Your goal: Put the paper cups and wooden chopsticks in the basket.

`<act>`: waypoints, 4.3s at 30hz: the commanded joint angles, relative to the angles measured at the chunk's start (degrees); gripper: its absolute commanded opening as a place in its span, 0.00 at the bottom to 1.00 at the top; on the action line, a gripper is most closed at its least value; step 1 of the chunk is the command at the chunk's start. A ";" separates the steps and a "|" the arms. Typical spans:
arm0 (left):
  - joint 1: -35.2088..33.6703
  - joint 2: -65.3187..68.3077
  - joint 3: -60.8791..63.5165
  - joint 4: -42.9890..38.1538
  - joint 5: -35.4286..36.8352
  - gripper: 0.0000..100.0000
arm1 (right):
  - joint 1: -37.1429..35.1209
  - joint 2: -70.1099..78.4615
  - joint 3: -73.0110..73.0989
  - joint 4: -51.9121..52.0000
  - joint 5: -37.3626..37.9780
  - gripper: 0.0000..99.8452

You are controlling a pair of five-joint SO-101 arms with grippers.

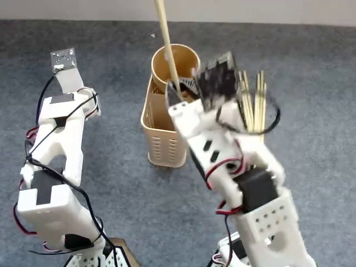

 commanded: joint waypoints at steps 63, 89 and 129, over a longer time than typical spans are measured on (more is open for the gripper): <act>0.84 -0.31 -2.33 -0.88 0.09 0.17 | 38.37 88.13 -43.12 13.58 5.36 0.16; 0.92 -0.31 -2.33 -0.88 0.09 0.17 | 32.66 40.75 -38.73 15.96 -2.29 0.01; 1.45 -0.22 -1.80 -2.81 -4.66 0.17 | 4.18 11.56 6.37 -25.71 -8.79 0.02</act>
